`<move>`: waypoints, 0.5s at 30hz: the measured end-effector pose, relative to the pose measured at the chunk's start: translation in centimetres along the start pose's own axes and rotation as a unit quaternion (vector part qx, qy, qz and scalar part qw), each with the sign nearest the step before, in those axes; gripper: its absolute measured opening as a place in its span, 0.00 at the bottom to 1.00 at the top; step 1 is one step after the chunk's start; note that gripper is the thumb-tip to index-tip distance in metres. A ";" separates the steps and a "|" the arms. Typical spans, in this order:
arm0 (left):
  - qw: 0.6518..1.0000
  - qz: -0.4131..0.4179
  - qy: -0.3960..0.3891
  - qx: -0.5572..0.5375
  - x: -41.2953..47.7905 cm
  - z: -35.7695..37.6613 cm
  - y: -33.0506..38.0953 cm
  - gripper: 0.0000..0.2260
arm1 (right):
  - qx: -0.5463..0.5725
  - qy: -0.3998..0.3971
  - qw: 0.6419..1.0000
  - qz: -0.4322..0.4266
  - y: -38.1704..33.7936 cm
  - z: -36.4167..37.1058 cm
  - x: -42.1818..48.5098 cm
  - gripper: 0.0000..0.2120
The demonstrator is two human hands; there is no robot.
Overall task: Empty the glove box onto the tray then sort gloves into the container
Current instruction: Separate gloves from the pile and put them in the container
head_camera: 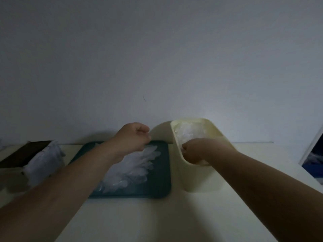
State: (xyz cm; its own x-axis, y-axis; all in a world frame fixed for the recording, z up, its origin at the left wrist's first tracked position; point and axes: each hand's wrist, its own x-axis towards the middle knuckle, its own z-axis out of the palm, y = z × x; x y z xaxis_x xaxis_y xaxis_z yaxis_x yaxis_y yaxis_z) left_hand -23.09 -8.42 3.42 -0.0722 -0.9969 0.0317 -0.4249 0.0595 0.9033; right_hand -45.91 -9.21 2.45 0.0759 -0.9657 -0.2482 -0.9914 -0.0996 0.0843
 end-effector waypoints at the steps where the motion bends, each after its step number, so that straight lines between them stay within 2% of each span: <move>1: 0.998 0.020 0.002 0.052 -0.7 -0.6 -1.3 0.13 | -0.001 0.021 1.000 0.008 -0.2 -0.7 -0.8 0.22; 4: 0.976 0.080 0.009 0.202 -2.1 -2.6 -5.7 0.15 | -0.035 0.131 0.991 0.021 -0.3 -3.5 -3.9 0.18; 7: 0.953 0.063 0.020 0.297 -2.8 -4.6 -10.2 0.18 | -0.030 0.237 0.971 0.021 -1.9 -5.5 -6.3 0.11; 9: 0.945 0.038 0.000 0.326 -3.3 -5.2 -12.5 0.17 | 0.025 0.281 0.959 -0.021 -4.2 -5.5 -6.6 0.10; 12: 0.947 0.050 -0.012 0.317 -4.2 -5.3 -14.7 0.07 | 0.200 0.296 0.926 -0.121 -8.7 -3.2 -5.6 0.14; 15: 0.952 0.083 0.021 0.293 -4.3 -5.2 -15.6 0.08 | 0.314 0.219 0.909 -0.163 -11.8 0.6 -4.0 0.15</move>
State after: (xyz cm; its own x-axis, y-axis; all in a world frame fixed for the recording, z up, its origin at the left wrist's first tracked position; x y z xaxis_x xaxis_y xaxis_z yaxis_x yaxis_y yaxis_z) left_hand -11.48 -5.31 -8.64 -0.1517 -0.9717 0.1808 -0.8419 0.2229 0.4914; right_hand -34.58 -4.01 1.91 0.2758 -0.9259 0.2582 -0.7634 -0.3742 -0.5265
